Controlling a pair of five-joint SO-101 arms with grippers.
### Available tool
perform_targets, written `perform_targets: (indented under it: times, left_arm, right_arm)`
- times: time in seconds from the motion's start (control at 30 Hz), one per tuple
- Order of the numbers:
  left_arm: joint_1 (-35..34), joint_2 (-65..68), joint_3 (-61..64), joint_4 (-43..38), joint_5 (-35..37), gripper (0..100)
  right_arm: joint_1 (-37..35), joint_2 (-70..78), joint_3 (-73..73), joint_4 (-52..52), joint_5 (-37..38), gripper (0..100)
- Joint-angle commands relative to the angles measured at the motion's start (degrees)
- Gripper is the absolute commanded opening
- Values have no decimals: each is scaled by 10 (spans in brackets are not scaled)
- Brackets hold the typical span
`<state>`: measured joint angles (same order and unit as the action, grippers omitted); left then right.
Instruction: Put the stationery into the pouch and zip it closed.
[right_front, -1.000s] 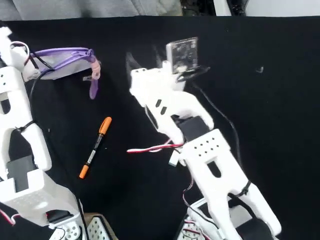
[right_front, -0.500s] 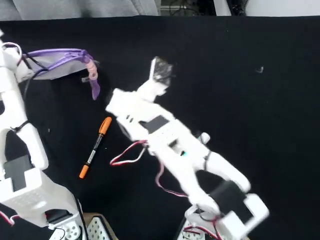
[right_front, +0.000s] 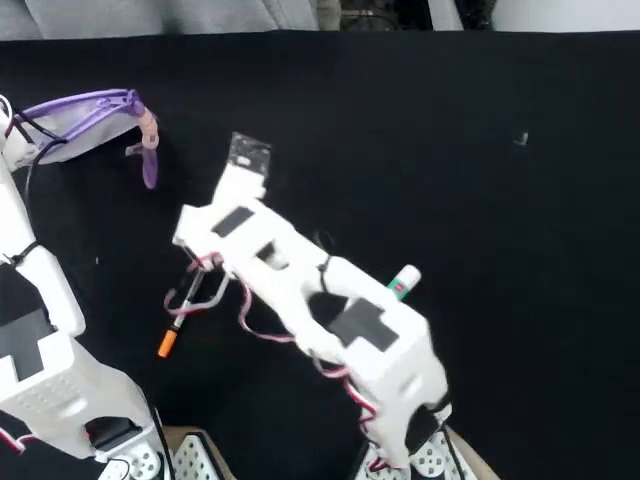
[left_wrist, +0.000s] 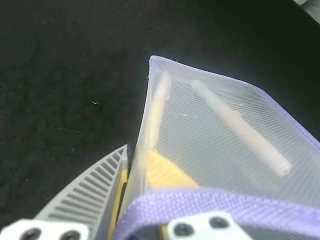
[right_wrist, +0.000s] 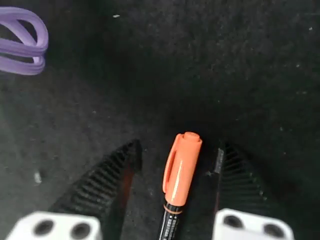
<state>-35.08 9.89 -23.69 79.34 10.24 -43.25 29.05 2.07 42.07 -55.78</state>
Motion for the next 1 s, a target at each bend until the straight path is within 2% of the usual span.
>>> perform_targets:
  times: [0.0, 0.1, 0.2, 0.33, 0.57, 0.8, 0.97]
  left_arm:
    - [-22, 0, -9, -4, 6, 30]
    - [-22, 0, -8, -4, 6, 30]
    - [-22, 0, -7, -4, 6, 30]
    - [-22, 0, -7, -4, 6, 30]
    - [-4, 0, -6, 0, 6, 30]
    - [47, -6, -13, 14, 4, 30]
    - [80, -5, -69, 67, 4, 30]
  right_arm:
    - [-8, 86, -178, 160, -4, 233]
    - [-8, 140, -259, 229, -4, 180]
    - [-8, 187, -330, 284, 1, 15]
    - [-8, 227, -420, 369, 3, 11]
    - [4, 255, -540, 476, 56, 11]
    - [106, 255, -731, 586, 104, 11]
    - [194, 256, -864, 588, 164, 11]
